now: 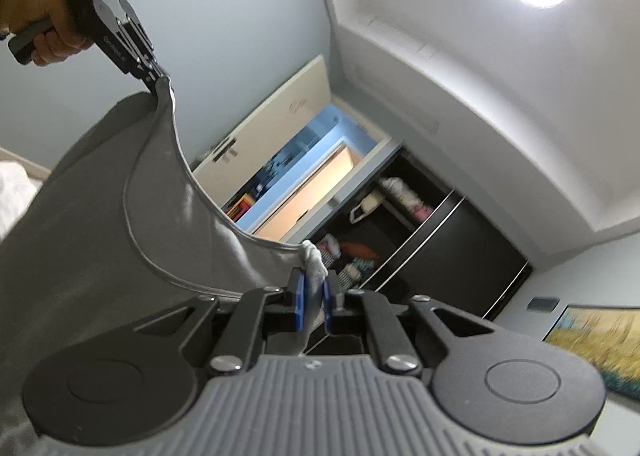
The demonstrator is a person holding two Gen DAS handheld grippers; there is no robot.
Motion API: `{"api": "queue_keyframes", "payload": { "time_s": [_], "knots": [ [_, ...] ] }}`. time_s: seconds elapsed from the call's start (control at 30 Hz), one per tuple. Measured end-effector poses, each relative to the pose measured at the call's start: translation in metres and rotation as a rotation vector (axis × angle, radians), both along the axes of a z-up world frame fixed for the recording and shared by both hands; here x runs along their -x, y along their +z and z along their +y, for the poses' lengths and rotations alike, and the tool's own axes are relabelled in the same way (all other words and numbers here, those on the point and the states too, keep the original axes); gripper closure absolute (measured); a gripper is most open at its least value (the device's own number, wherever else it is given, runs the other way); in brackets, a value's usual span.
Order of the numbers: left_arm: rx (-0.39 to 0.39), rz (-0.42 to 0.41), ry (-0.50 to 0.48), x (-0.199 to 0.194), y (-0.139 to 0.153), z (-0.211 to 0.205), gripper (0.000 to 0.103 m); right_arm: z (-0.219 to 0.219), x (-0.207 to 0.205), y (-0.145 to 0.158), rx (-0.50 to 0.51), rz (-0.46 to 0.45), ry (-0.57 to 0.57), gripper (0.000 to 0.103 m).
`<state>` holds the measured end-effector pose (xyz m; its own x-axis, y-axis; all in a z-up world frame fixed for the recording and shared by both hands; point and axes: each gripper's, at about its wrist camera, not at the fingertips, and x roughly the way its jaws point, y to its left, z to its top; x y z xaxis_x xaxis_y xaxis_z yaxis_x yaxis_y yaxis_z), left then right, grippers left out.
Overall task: Fold clothes
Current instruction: 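Lift the grey garment up with both tools, holding it spread between them, then lower the grey garment onto the bed and open the right tool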
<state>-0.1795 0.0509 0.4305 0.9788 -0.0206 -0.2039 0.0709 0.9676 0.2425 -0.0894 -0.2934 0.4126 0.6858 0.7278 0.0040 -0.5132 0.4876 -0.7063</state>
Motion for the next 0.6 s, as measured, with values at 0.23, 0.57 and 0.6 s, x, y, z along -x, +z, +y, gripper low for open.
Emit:
{"api": "queue_keyframes", "payload": {
  "time_s": [0.23,0.57,0.6],
  "knots": [
    [0.073,0.161,0.057,-0.108,-0.073,0.043,0.101,0.051,-0.095,-0.075,0.109,0.142,-0.025,0.093],
    [0.086,0.433,0.177,-0.292,-0.255,0.098,0.101,0.132,-0.260,-0.244,0.234,0.402,-0.073,0.093],
    [0.082,0.458,0.188,-0.308,-0.275,0.102,0.101,0.141,-0.275,-0.261,0.245,0.424,-0.079,0.093]
  ]
}}
